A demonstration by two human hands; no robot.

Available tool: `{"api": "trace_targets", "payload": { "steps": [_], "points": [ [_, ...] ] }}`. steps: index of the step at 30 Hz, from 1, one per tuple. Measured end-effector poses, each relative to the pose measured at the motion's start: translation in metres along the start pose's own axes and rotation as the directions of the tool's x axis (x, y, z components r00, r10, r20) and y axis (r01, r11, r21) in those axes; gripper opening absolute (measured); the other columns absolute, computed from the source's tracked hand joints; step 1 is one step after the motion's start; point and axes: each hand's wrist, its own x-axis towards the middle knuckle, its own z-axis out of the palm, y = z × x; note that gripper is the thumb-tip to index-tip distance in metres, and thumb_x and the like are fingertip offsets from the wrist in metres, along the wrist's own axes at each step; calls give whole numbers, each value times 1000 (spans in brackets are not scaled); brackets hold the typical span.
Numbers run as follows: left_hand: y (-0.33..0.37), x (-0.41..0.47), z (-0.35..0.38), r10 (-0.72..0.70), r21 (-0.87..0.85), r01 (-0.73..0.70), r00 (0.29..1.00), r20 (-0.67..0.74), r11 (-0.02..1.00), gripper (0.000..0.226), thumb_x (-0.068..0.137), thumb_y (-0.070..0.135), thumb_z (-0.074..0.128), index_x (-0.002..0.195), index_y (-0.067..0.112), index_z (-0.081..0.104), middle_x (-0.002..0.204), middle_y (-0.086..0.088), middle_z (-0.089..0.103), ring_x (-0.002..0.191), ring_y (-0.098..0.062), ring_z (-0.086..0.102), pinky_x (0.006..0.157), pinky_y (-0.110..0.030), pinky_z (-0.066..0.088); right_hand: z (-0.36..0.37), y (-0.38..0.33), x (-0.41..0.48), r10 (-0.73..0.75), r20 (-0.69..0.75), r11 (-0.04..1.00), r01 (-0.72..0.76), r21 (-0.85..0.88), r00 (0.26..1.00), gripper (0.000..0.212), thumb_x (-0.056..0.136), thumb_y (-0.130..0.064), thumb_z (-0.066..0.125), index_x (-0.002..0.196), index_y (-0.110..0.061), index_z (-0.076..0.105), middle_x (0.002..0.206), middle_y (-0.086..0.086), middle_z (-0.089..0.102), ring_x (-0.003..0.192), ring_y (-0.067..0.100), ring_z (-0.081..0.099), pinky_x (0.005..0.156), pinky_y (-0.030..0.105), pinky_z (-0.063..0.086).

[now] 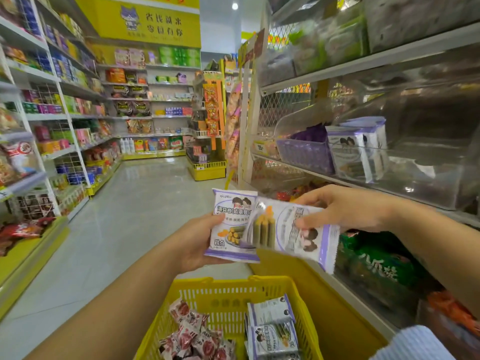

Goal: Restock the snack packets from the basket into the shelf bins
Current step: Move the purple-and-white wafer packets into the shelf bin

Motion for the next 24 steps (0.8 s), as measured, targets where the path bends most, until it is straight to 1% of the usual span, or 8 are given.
{"api": "trace_targets", "payload": {
  "steps": [3, 7, 12, 15, 17, 19, 21, 24],
  "points": [
    [3, 0, 2, 3, 58, -8, 996, 86, 998, 28, 101, 26, 41, 123, 14, 55, 105, -13, 72, 84, -26, 72, 61, -38, 59, -4, -12, -4, 25, 94, 982, -6, -189, 995, 31, 79, -22, 77, 108, -23, 66, 97, -3, 75, 93, 18, 71, 82, 36, 56],
    [-3, 0, 17, 46, 125, -83, 961, 271, 989, 29, 99, 25, 44, 125, 20, 54, 115, -11, 69, 101, -29, 68, 85, -44, 57, 7, -17, -1, -133, -126, 969, 103, -225, 983, 28, 75, -20, 79, 99, -21, 65, 84, -3, 75, 76, 15, 72, 69, 29, 58],
    [-13, -2, 45, 134, 86, -195, 876, 463, 977, 50, 87, 56, 54, 131, 32, 55, 131, -7, 61, 121, -30, 57, 103, -50, 43, 21, -11, 5, -310, -345, 945, 248, -213, 886, 23, 77, -33, 78, 89, -16, 67, 78, 2, 72, 67, 14, 67, 62, 35, 53],
    [-10, -5, 55, 272, 161, -378, 849, 454, 912, 52, 79, 45, 73, 127, 39, 54, 128, -2, 63, 117, -25, 60, 97, -47, 48, 25, -11, 4, -389, -442, 920, 313, -237, 808, 22, 74, -38, 78, 89, -25, 69, 84, -2, 72, 73, 13, 69, 69, 36, 56],
    [-3, -2, 60, 362, 162, -452, 844, 397, 877, 54, 79, 34, 73, 128, 37, 52, 124, -1, 65, 114, -24, 62, 99, -50, 46, 17, -16, 1, -382, -517, 921, 272, -278, 766, 42, 64, -52, 77, 101, -35, 66, 93, -15, 69, 81, -5, 64, 71, 17, 54],
    [7, 1, 64, 396, 111, -463, 840, 371, 879, 50, 80, 31, 70, 126, 36, 52, 122, 0, 67, 111, -24, 64, 97, -50, 48, 2, -22, -5, -178, -448, 981, 193, -12, 876, 70, 58, -53, 79, 122, -36, 54, 110, -15, 66, 99, 1, 65, 85, 25, 55],
    [21, 6, 69, 411, 61, -471, 820, 398, 880, 46, 82, 32, 66, 125, 38, 52, 121, 1, 67, 109, -24, 65, 88, -42, 54, -15, -28, -13, -64, -241, 941, 139, 309, 968, 74, 64, -32, 79, 131, -28, 47, 116, 2, 69, 104, 23, 68, 86, 42, 57],
    [46, 14, 85, 435, 15, -494, 778, 453, 869, 54, 81, 32, 65, 133, 31, 47, 123, -1, 66, 111, -25, 64, 89, -43, 53, -38, -44, -24, -98, -262, 936, 179, 305, 960, 62, 70, -19, 76, 127, -17, 52, 114, 9, 70, 103, 30, 68, 84, 43, 58]
  ]
}}
